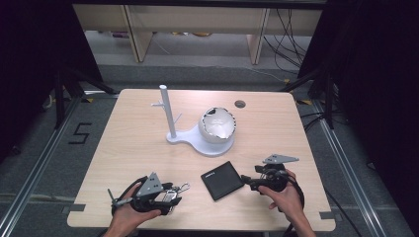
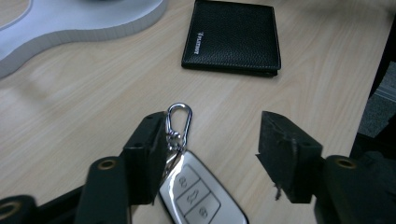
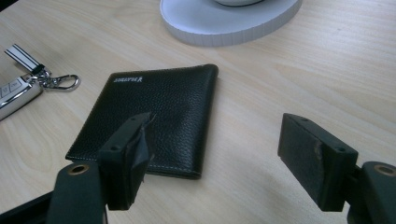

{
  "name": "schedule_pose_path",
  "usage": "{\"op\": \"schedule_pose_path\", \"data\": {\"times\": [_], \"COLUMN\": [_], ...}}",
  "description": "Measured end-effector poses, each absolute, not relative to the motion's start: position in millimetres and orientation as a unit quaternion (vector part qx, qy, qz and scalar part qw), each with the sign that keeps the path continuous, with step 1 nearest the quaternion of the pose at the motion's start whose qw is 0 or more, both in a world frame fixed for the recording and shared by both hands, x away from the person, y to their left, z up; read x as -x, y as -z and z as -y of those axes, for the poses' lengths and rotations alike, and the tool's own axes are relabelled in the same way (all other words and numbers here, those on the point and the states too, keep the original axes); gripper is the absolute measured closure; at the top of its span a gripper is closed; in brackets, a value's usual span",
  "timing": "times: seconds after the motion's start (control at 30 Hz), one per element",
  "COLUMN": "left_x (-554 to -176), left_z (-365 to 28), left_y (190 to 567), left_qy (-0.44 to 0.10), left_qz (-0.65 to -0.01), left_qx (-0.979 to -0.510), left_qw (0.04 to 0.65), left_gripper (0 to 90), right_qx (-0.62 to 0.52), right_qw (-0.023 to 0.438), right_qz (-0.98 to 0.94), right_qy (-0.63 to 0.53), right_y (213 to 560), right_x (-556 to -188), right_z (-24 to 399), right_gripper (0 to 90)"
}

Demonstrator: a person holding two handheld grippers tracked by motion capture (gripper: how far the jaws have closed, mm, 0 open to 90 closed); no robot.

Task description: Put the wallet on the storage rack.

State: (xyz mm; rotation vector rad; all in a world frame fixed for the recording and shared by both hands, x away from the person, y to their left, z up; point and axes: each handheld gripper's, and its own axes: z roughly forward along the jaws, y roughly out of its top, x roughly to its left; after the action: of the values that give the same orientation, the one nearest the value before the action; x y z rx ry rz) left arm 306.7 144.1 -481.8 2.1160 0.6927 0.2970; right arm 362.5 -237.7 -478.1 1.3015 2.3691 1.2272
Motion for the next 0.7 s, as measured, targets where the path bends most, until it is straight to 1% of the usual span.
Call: {"op": "schedule_pose_path", "data": {"times": [0.1,0.17,0.23,0.27,0.5,0.53,0.57,0.63,0.67,0.7], "left_x": [-312.2,-315.7,-318.7,-320.7,-332.8,-334.4,-336.6,-340.2,-342.0,-344.6], "left_z": [-130.1,-121.1,-110.8,-106.8,-77.3,-73.0,-68.6,-61.5,-58.5,-56.9], "left_y": [482.8,483.8,484.5,483.7,483.9,484.8,486.5,489.3,491.2,492.8], "left_qy": [-0.119,-0.124,-0.124,-0.119,-0.112,-0.105,-0.106,-0.105,-0.103,-0.100], "left_qz": [-0.265,-0.247,-0.236,-0.225,-0.203,-0.206,-0.205,-0.207,-0.212,-0.217], "left_qx": [-0.855,-0.862,-0.861,-0.867,-0.885,-0.887,-0.888,-0.892,-0.891,-0.891], "left_qw": [0.429,0.425,0.432,0.429,0.404,0.399,0.398,0.388,0.388,0.386], "left_gripper": [56.6,64.6,70.8,72.4,81.3,81.7,82.0,82.4,82.1,81.9], "right_qx": [-0.443,-0.438,-0.449,-0.437,-0.437,-0.442,-0.445,-0.441,-0.452,-0.446], "right_qw": [0.073,0.072,0.051,0.058,0.043,0.045,0.037,0.039,0.031,0.038], "right_qz": [-0.791,-0.796,-0.788,-0.794,-0.797,-0.796,-0.793,-0.793,-0.784,-0.789], "right_qy": [-0.416,-0.411,-0.417,-0.418,-0.414,-0.411,-0.416,-0.420,-0.423,-0.421], "right_y": [476.3,475.6,476.0,476.8,477.5,477.0,477.5,478.4,478.8,479.6], "right_x": [-362.3,-364.7,-364.7,-367.5,-373.4,-373.8,-374.4,-378.1,-378.4,-381.4], "right_z": [234.7,235.0,231.0,231.7,226.5,225.7,224.3,224.4,221.9,222.8], "right_gripper": [28.8,28.8,29.1,29.2,30.0,30.0,30.1,32.6,32.7,32.7]}}
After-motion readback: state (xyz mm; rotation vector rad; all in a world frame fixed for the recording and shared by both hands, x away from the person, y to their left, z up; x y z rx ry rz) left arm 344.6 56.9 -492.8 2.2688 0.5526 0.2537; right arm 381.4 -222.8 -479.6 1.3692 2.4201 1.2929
